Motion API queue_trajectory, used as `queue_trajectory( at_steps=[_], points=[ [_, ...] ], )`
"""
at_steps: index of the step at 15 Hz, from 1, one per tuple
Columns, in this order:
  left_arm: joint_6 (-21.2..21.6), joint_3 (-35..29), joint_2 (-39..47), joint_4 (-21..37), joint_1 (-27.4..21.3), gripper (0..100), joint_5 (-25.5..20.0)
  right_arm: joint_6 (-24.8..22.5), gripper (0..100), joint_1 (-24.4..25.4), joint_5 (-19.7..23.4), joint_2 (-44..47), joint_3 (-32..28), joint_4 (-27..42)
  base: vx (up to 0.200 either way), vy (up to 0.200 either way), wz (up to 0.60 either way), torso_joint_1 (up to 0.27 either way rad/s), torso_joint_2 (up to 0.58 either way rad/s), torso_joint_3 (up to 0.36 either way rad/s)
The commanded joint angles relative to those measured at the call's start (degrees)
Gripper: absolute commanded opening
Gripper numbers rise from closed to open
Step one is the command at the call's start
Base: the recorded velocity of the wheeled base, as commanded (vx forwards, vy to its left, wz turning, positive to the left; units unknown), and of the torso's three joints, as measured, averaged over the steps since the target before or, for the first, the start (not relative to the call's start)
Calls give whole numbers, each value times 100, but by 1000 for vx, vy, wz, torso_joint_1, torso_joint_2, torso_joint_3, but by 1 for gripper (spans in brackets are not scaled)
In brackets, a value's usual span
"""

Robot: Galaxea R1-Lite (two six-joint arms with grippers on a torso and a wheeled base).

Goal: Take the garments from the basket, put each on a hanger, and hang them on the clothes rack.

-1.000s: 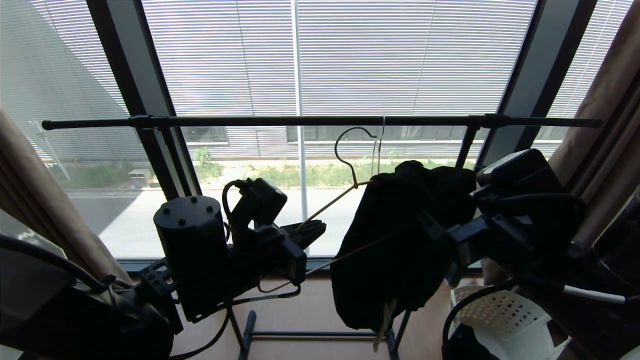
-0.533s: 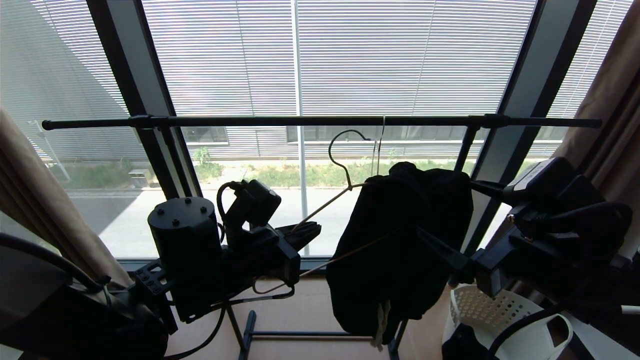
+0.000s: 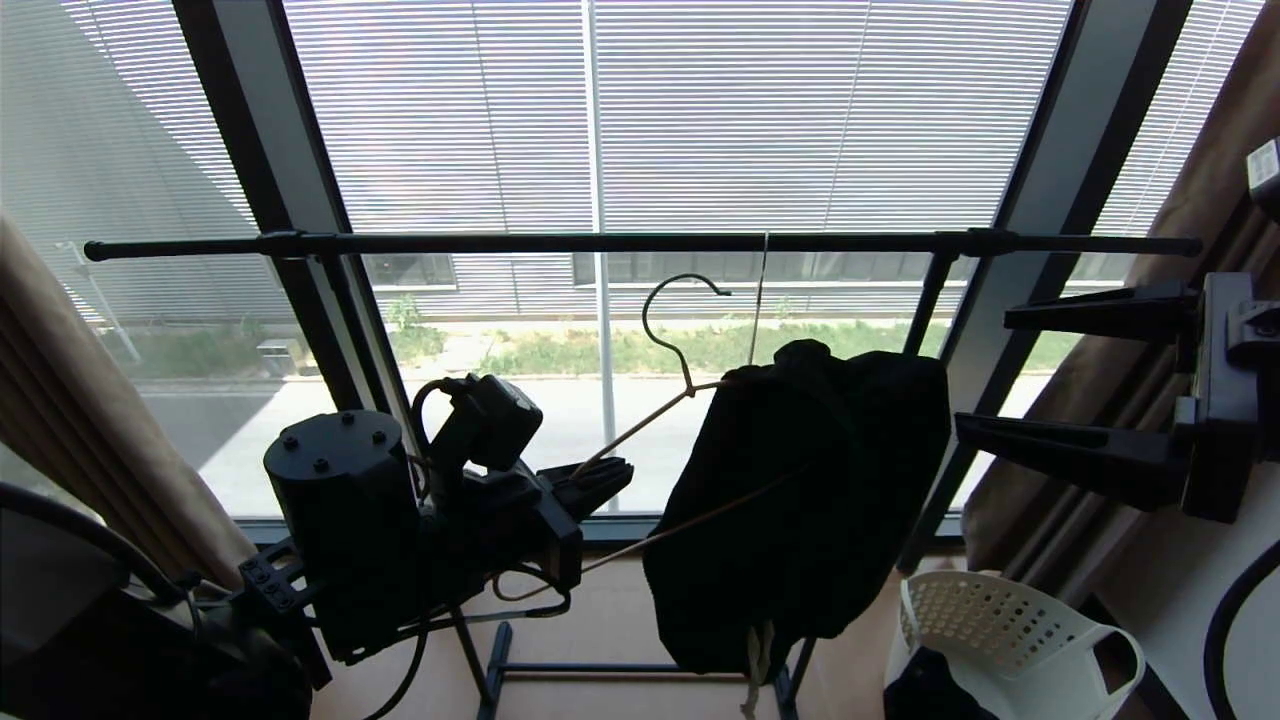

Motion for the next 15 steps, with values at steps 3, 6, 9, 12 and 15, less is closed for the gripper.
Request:
queue_trajectory(
  at_steps=[3, 6, 9, 12, 15],
  points=[
    [1, 115, -116, -4, 7, 0, -168, -1223, 100, -502, 1011, 973, -599, 345, 0, 0, 0, 0, 0, 0],
    [10, 177, -160, -4, -11, 0, -177, -2269, 100, -678, 1468, 1580, -1680, 1540, 0, 0, 0, 0, 0, 0],
    [10, 185, -168, -4, -20, 0, -300, -2998, 100, -757, 1495, 1932, -2348, 2410, 0, 0, 0, 0, 0, 0],
    [10, 185, -212, -4, -28, 0, -397, -3086, 100, -765, 1486, 2265, -2533, 2577, 0, 0, 0, 0, 0, 0],
    [10, 185, -221, -4, -37, 0, -405, -3078, 100, -757, 1477, 2582, -2788, 2586, 0, 0, 0, 0, 0, 0]
  ],
)
